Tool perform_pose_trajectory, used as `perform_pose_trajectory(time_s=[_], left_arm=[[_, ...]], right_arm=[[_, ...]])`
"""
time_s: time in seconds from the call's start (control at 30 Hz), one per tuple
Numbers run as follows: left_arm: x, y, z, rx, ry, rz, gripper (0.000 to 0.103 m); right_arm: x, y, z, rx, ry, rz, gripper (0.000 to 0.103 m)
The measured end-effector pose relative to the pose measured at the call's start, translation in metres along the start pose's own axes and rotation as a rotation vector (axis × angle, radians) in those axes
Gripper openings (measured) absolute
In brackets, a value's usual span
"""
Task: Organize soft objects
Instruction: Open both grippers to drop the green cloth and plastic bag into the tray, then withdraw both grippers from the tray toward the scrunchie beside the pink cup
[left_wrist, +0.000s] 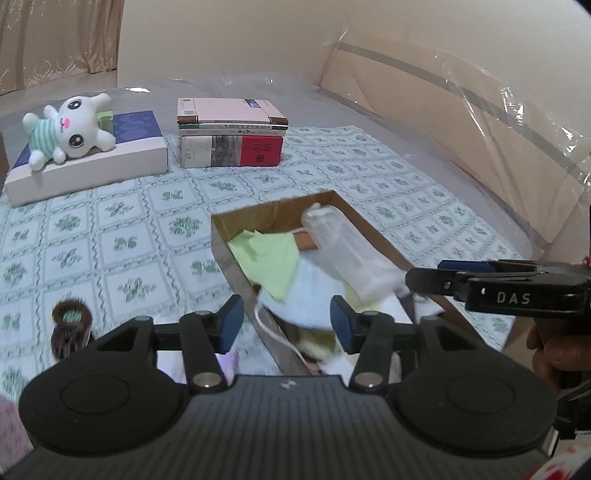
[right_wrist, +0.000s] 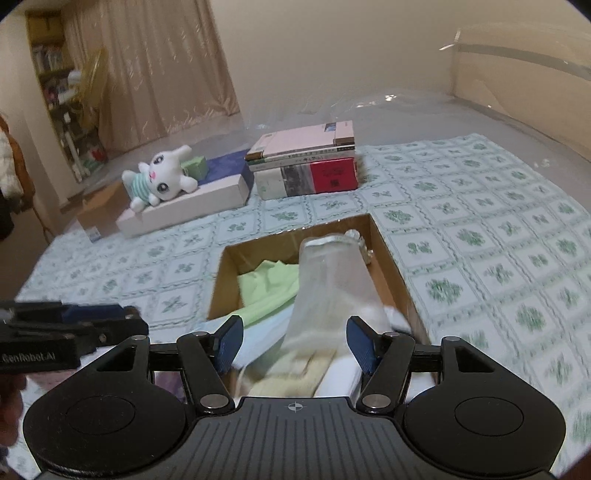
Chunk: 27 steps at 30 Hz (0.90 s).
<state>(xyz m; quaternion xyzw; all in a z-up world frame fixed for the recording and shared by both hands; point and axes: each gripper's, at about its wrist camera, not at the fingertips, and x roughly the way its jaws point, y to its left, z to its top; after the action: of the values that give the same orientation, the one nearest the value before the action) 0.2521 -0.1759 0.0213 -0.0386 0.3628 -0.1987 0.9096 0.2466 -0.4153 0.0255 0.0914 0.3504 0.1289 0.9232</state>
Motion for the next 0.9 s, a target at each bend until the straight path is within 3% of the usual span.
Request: perform_pose_trajectory(time_s=[0.33, 0.43, 0.9], left_arm=[[-0.062, -0.014, -0.053, -0.035, -0.006, 0.027, 0.070], [-0.079, -0.014, -0.066, -0.047, -0.022, 0.040, 0.082], [-0.124, -0.015, -0.114, -0.049, -0.047, 0.061, 0.088]], right_arm=[[-0.073, 0.031, -0.051, 0.084, -0.049, -0.008, 0.062], [-0.089, 0.040, -0.067, 0.092, -0.062, -0.013, 0.062], [-0.127, 0.062, -0.127, 0.076, -0.033, -0.097, 0.062]])
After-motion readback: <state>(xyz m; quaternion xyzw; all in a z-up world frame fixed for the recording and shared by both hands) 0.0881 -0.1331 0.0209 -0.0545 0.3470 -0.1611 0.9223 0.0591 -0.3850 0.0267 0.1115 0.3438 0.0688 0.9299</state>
